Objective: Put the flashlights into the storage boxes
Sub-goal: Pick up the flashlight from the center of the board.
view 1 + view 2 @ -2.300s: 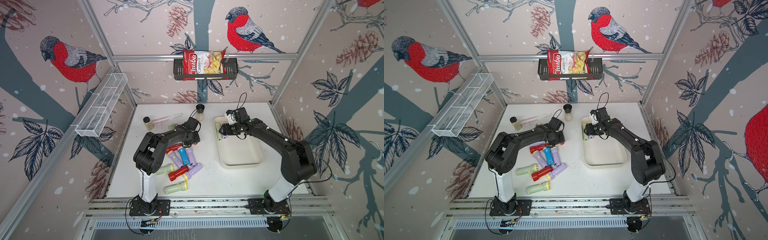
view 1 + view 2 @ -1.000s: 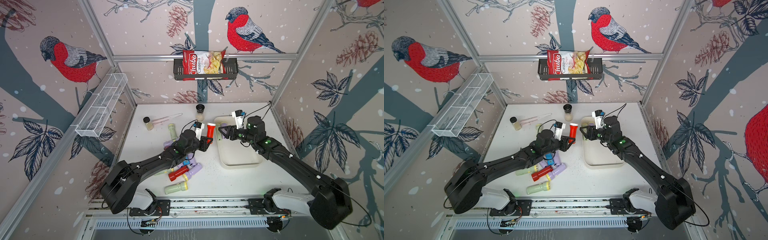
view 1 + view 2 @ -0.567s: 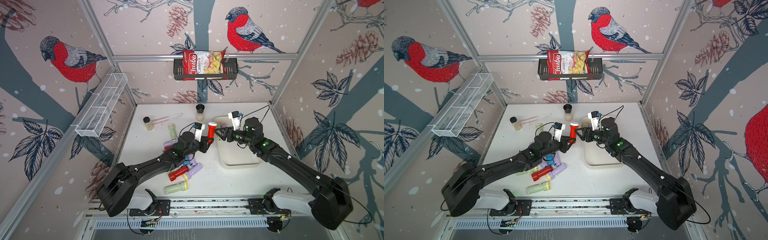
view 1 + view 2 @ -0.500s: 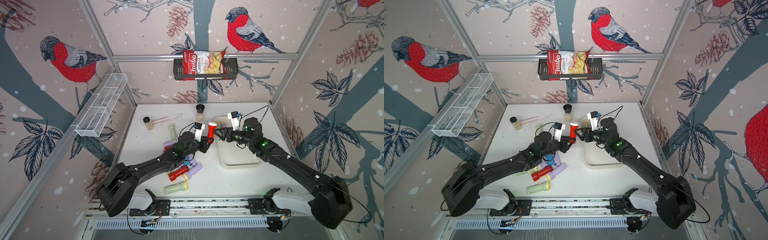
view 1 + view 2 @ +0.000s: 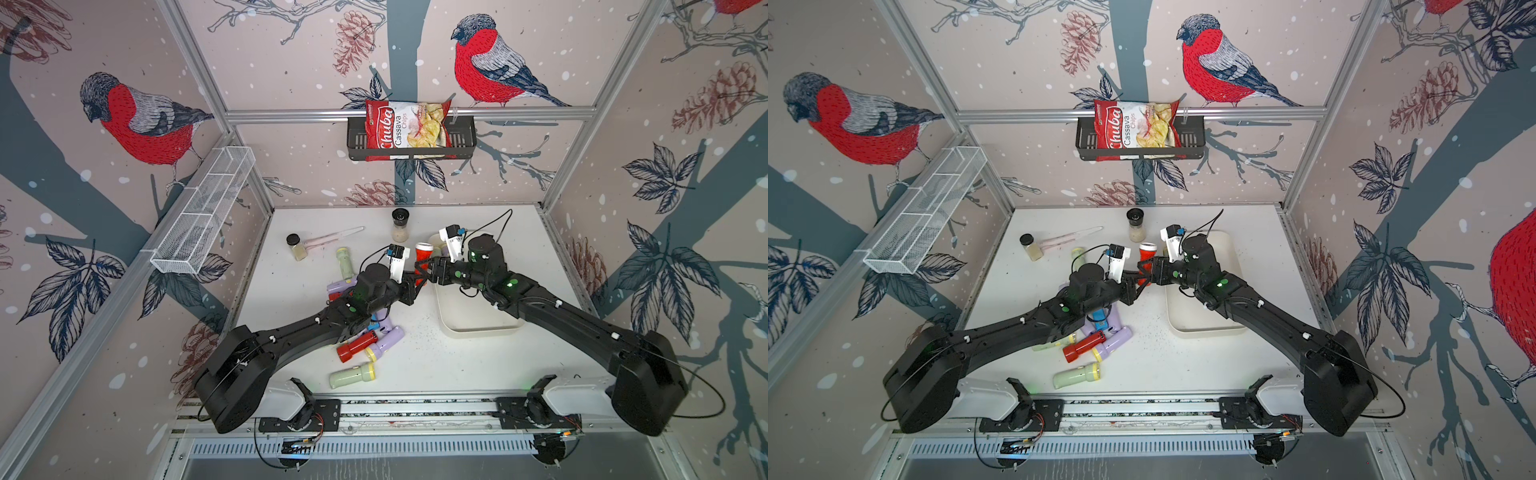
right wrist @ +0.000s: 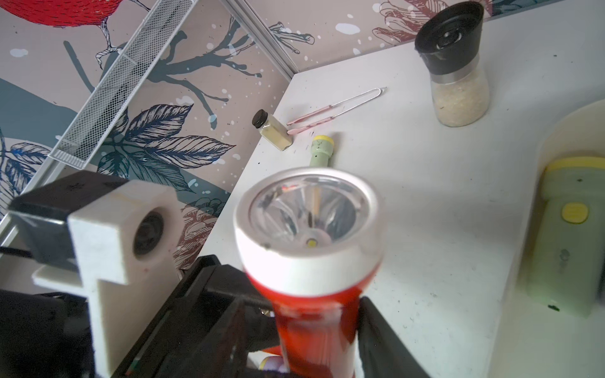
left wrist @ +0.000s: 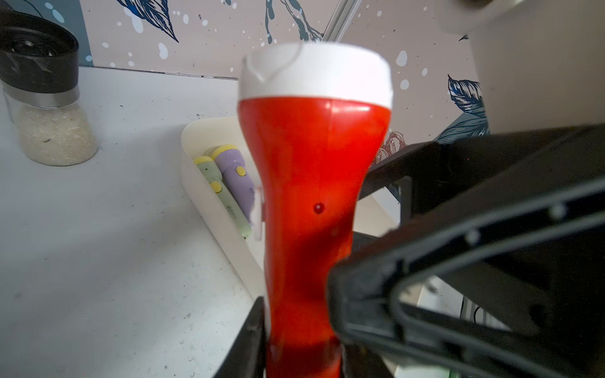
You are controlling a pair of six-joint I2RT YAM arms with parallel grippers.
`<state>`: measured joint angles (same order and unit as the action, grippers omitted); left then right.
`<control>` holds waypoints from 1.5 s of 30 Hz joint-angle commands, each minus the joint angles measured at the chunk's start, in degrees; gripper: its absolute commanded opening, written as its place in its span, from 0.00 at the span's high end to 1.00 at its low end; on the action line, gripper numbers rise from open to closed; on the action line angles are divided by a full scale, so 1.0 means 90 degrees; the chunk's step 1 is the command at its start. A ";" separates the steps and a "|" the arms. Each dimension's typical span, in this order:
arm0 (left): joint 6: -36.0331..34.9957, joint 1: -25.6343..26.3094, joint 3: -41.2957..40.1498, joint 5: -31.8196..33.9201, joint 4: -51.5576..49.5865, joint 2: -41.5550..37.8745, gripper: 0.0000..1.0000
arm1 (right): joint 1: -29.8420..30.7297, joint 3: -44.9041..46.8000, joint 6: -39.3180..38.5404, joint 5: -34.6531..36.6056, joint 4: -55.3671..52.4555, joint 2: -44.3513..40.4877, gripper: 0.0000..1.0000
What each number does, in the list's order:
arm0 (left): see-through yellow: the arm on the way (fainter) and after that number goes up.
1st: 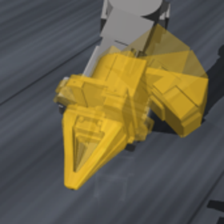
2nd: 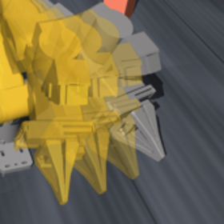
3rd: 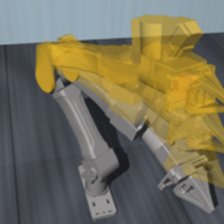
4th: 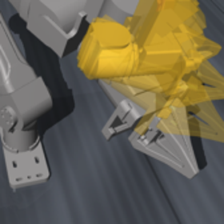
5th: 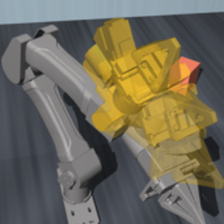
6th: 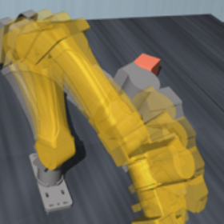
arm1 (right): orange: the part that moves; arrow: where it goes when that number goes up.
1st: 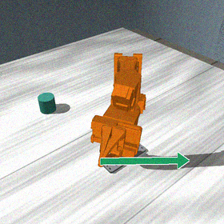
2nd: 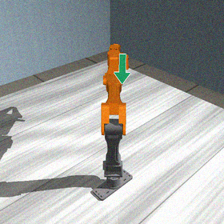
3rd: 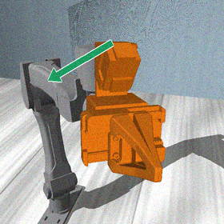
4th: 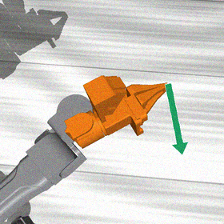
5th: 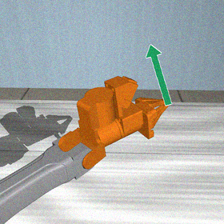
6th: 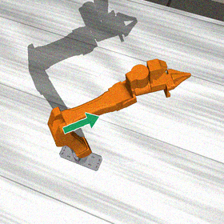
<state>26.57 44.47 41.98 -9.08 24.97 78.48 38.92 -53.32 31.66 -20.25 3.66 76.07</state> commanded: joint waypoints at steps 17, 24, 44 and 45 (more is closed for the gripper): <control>-0.0207 0.0040 -0.0003 -0.0136 0.0367 -0.0170 0.93 | 0.0051 -0.0306 -0.0039 0.0336 -0.0182 0.0363 0.48; -0.0188 0.0049 0.0009 -0.0071 0.0313 -0.0145 0.87 | 0.0055 -0.0384 -0.0136 0.0424 -0.0176 0.0281 0.68; 0.0285 0.0039 0.0709 0.1713 -0.1302 0.0571 0.09 | -0.2301 -0.0932 -0.1679 0.0158 -0.3037 0.1241 0.67; 0.0307 0.0038 0.0796 0.1728 -0.1409 0.0648 0.09 | -0.2380 -0.1012 -0.1750 0.0167 -0.3148 0.1348 0.67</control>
<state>28.62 44.91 47.44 3.53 16.40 83.00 19.03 -60.90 20.47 -18.11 -19.42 86.46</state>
